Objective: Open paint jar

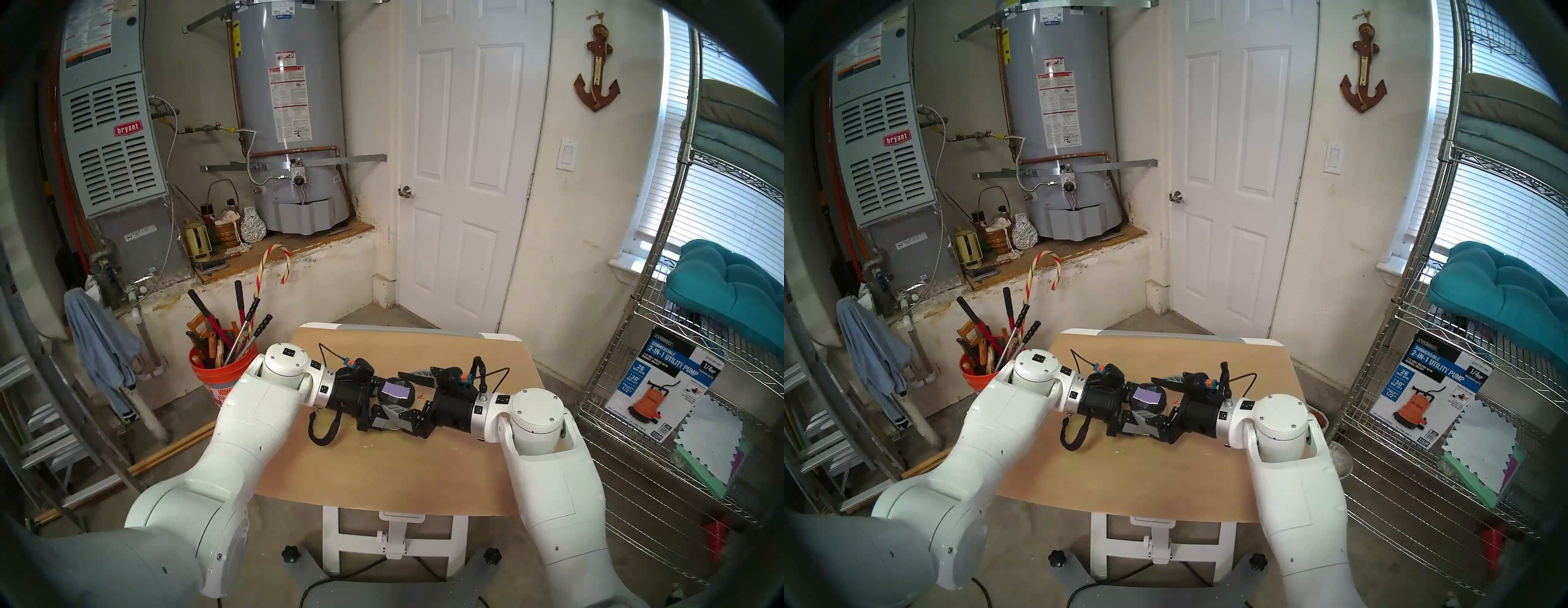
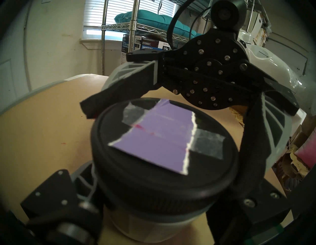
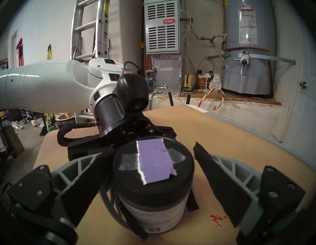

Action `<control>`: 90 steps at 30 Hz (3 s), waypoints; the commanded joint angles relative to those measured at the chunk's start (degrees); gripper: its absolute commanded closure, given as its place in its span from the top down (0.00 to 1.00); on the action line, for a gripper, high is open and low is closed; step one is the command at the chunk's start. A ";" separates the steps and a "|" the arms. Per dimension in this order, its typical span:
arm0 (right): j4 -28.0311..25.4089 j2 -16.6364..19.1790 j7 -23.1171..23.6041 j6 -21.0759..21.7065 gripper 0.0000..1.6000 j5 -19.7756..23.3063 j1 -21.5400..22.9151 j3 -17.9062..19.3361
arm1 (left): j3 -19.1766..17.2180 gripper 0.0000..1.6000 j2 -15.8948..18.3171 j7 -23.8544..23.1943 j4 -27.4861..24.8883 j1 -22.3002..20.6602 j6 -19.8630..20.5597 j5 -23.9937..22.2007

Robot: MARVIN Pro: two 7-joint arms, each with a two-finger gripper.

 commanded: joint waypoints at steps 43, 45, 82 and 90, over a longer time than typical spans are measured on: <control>23.21 6.96 23.32 -18.39 0.02 7.21 25.56 -12.54 | 6.11 0.00 3.18 -0.10 3.77 -4.72 -4.32 -6.69; 23.97 7.26 23.32 -18.78 0.15 7.68 26.28 -13.33 | 6.29 0.00 3.25 -0.10 4.04 -4.82 -4.50 -6.95; 5.61 7.88 6.64 -5.55 1.00 13.84 6.54 1.34 | 7.84 0.00 3.02 0.70 5.61 -6.03 -5.30 -7.69; 0.02 6.65 4.47 -3.67 1.00 12.89 1.27 2.38 | 7.81 0.00 2.91 0.99 5.86 -6.21 -5.25 -7.50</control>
